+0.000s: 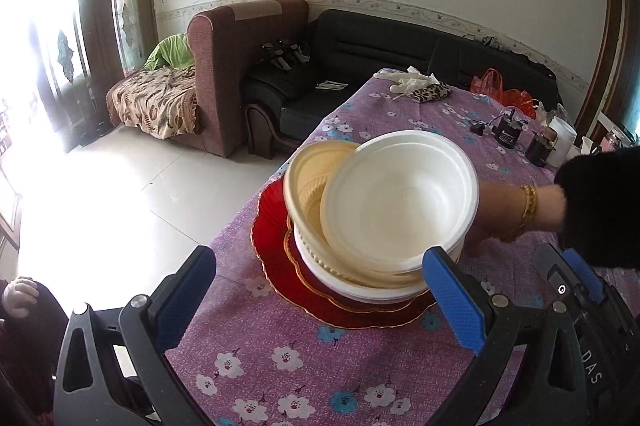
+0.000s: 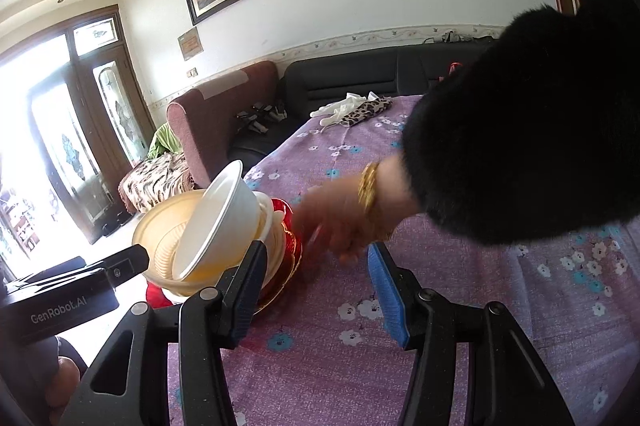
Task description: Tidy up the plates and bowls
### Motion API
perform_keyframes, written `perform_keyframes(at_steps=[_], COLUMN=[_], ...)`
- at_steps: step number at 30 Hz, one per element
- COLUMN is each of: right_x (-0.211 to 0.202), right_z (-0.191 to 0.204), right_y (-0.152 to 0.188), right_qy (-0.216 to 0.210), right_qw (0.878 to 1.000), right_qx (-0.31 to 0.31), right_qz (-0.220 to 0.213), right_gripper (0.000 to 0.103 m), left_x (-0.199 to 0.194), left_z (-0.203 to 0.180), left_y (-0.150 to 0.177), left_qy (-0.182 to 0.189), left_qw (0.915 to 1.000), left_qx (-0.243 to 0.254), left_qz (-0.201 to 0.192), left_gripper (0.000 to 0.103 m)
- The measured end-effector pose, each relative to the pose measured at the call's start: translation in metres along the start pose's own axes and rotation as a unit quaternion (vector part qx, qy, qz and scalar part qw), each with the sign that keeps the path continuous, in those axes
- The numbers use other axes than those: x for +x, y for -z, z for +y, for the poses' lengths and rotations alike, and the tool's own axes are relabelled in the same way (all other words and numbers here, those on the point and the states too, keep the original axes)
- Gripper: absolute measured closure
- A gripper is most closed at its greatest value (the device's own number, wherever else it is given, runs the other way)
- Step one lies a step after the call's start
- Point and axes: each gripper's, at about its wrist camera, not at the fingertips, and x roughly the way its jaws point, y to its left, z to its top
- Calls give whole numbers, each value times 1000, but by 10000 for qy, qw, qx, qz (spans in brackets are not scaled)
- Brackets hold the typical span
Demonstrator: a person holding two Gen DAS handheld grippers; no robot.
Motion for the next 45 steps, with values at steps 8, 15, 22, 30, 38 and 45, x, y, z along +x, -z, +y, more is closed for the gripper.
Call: perform_keyframes(at_steps=[8, 15, 22, 30, 38, 45], right_x=[-5, -8, -21, -63, -94, -95], right_z=[5, -7, -70, -137, -170, -155], right_y=[2, 2, 4, 2, 3, 12], right_qy=[-23, 65, 555, 1110, 1191, 750], right_qw=[10000, 9999, 9975, 9914, 9872, 9921], right_qx=[-65, -15, 421, 563, 859, 920], right_qz=[-45, -88, -89, -413, -627, -411], right_gripper=[46, 46, 46, 46, 44, 43], left_x=[2, 0, 7, 0, 4, 9], left_z=[17, 6, -62, -118, -119, -97], left_y=[-10, -16, -5, 25, 31, 25], left_qy=[157, 310, 661, 1034, 892, 665], left_qw=[9998, 9992, 9941, 9847, 9849, 9889], left_qx=[133, 256, 856, 1390, 1463, 1310], left_qz=[6, -38, 102, 165, 238, 211], left_gripper=[0, 0, 0, 0, 0, 0])
